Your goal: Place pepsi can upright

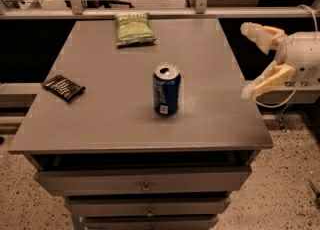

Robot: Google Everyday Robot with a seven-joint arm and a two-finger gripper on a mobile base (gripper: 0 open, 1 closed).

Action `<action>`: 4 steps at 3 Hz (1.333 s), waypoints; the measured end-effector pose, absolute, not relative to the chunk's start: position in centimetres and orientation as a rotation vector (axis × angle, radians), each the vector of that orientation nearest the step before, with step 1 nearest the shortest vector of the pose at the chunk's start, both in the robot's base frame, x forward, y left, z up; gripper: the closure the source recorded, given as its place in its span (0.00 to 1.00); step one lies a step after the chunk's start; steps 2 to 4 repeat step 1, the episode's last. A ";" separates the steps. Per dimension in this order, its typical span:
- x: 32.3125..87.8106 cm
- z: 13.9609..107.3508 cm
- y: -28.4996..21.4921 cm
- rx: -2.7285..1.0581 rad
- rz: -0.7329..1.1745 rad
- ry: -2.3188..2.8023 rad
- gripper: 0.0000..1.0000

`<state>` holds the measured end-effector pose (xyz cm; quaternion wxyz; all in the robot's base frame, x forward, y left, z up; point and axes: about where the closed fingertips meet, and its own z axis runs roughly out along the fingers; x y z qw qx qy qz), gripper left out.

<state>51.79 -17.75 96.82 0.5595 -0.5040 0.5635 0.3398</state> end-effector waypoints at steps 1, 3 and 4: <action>52.2 99.1 -18.8 -1.182 0.755 1.297 0.00; 52.2 99.1 -18.8 -1.182 0.755 1.297 0.00; 52.2 99.1 -18.8 -1.182 0.755 1.297 0.00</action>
Offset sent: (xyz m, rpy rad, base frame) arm 0.0000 0.0000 0.0000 0.0000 0.0000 0.0000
